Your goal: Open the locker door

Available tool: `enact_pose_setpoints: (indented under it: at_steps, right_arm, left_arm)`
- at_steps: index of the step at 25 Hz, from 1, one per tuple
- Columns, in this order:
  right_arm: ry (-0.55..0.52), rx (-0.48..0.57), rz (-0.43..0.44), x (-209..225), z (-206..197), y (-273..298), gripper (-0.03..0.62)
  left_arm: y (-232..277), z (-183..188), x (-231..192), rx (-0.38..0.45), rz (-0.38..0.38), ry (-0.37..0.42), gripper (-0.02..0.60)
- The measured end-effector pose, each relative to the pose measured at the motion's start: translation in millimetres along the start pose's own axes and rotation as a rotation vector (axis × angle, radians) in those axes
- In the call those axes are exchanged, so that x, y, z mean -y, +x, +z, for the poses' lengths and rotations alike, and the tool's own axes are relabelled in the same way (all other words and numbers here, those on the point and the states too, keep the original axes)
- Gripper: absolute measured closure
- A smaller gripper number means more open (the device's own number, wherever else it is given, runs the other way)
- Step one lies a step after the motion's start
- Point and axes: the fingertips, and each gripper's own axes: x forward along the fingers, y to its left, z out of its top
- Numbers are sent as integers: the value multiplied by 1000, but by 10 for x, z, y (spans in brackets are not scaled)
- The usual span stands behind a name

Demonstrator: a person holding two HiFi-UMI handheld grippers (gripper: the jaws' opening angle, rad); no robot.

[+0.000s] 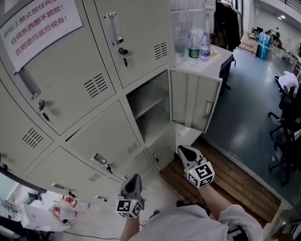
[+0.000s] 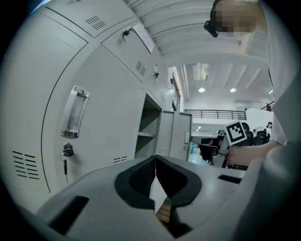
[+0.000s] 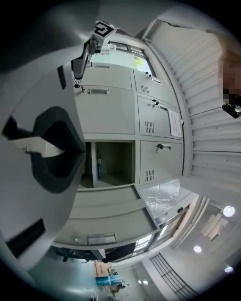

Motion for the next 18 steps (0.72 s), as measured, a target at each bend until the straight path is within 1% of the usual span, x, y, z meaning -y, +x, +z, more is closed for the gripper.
enact_pose_setpoints:
  at_steps: [4,9,13,18]
  right_arm:
    - [-10,5,80,-275,-24,110,580]
    - [-15,7,172,-592,-118,136,580]
    - [-8,-1,201,-739,-154,146,580]
    - [11,-6,217,-880,-187,145,580]
  left_arm:
    - [-100,27,-101,13,35,3,572]
    - [-177,32,-169,18,54,-3,572]
    - [-191,59,-217,26,64,8,572]
    - [-174,61,-215,27,56,17,572]
